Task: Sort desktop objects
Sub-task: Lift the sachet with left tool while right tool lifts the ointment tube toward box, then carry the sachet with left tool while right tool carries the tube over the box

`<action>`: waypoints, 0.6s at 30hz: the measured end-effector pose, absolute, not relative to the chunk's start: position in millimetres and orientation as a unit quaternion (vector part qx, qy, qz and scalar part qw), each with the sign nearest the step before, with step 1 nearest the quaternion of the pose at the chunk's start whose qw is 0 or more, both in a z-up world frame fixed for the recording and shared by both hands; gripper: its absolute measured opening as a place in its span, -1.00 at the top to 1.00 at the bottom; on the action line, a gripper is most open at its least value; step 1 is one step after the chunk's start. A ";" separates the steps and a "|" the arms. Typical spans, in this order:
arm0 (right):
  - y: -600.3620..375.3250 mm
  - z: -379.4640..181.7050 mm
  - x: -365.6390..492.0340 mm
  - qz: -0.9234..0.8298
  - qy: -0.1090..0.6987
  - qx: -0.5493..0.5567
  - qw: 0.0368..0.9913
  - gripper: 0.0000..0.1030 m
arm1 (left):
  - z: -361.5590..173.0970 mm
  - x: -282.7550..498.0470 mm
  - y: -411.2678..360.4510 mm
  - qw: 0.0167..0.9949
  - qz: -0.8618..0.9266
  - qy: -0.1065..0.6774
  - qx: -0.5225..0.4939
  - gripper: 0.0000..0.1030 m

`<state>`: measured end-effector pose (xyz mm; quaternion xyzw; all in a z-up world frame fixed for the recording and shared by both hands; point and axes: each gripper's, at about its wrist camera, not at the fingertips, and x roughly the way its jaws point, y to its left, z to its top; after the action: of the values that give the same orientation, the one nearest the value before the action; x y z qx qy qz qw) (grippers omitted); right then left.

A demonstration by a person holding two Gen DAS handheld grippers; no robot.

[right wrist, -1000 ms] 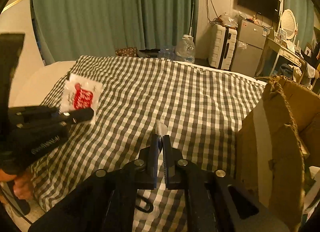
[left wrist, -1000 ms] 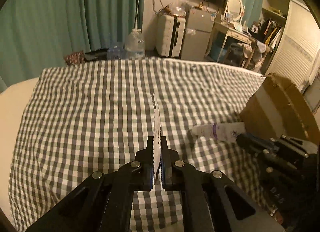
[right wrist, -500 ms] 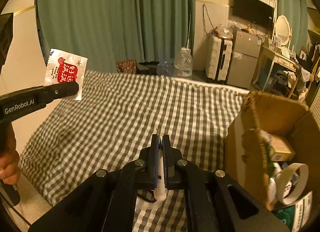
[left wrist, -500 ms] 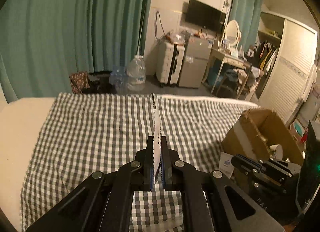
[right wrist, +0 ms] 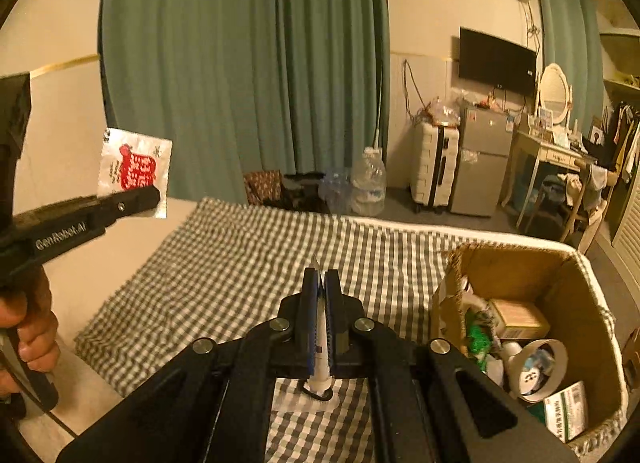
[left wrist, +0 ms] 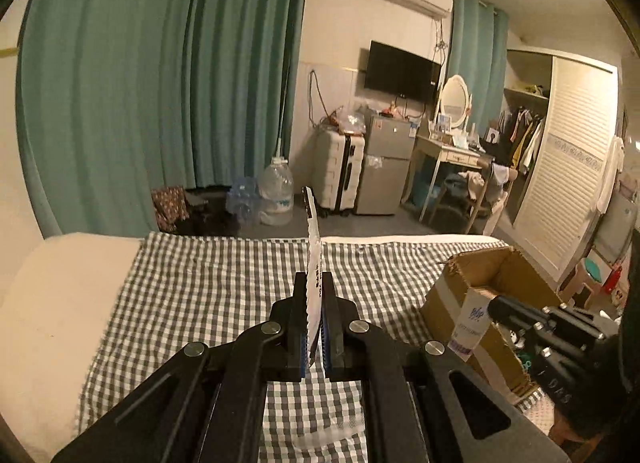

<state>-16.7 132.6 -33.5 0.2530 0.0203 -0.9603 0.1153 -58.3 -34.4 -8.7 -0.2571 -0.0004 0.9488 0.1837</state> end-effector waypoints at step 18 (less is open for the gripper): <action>165.3 50.4 65.3 -0.981 0.016 0.155 0.112 0.94 | 44.6 -0.3 10.1 0.214 0.948 0.012 -0.235 0.89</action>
<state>65.3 165.3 50.4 0.1550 0.0158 -0.9814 0.1119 -0.3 10.1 44.6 -0.2350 0.0118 0.9481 0.2140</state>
